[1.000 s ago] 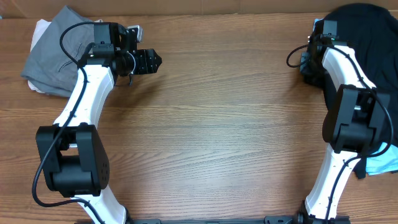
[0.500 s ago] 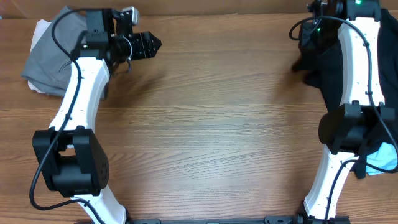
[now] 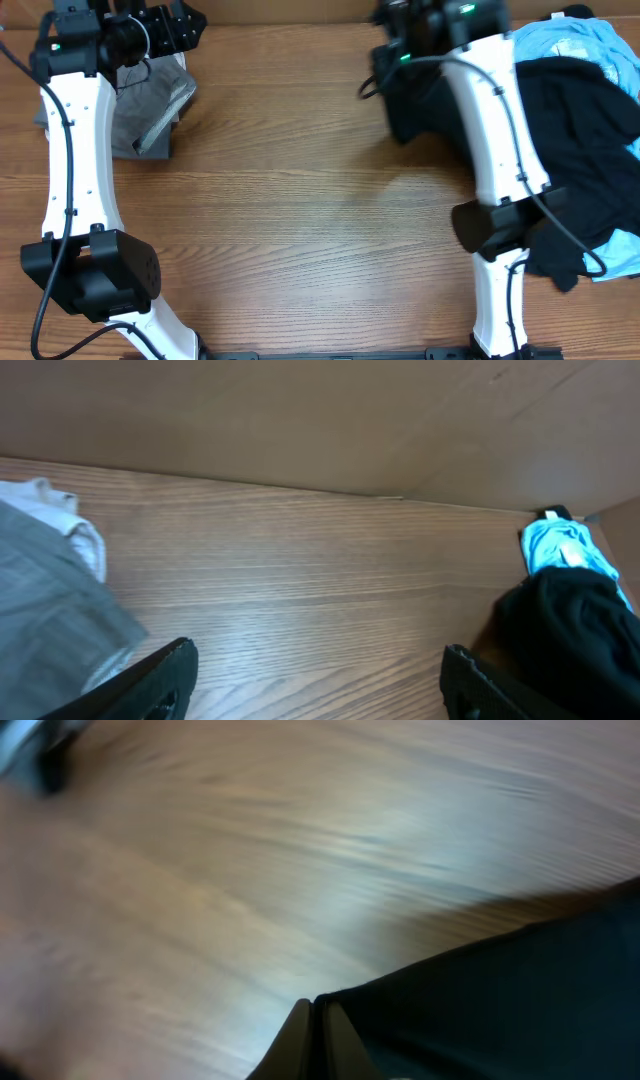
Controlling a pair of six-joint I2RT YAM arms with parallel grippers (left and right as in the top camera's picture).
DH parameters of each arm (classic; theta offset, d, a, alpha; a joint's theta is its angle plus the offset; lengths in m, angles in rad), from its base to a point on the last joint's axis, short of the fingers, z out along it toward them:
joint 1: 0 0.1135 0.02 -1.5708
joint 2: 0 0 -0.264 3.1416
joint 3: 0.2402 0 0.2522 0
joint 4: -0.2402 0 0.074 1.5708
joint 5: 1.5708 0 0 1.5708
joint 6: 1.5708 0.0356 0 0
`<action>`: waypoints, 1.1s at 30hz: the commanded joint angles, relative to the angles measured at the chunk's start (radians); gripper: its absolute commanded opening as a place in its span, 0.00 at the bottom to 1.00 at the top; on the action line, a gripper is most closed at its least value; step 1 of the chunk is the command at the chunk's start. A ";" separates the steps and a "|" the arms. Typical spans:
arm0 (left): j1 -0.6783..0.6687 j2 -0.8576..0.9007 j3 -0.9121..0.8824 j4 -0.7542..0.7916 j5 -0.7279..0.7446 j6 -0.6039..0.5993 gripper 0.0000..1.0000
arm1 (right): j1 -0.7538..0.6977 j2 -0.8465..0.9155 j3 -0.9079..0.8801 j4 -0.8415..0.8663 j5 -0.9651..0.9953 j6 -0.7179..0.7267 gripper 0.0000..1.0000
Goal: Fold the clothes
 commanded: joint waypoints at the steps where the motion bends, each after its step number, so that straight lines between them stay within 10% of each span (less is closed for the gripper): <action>1: 0.037 0.003 0.035 -0.015 0.013 0.049 0.81 | 0.139 -0.038 0.027 0.006 -0.057 0.003 0.04; 14: 0.089 0.003 0.035 -0.105 0.013 0.109 0.84 | 0.596 -0.038 0.027 0.002 -0.064 -0.015 0.04; 17: 0.082 0.003 0.035 -0.125 0.014 0.109 0.85 | 0.596 -0.061 0.027 0.002 0.066 0.030 0.36; 20: 0.039 0.003 0.035 -0.168 0.012 0.159 0.85 | 0.414 -0.127 0.029 0.005 0.117 0.095 0.56; 33: -0.346 0.107 0.034 -0.096 -0.149 0.292 1.00 | -0.292 -0.130 0.010 0.025 -0.032 0.130 0.70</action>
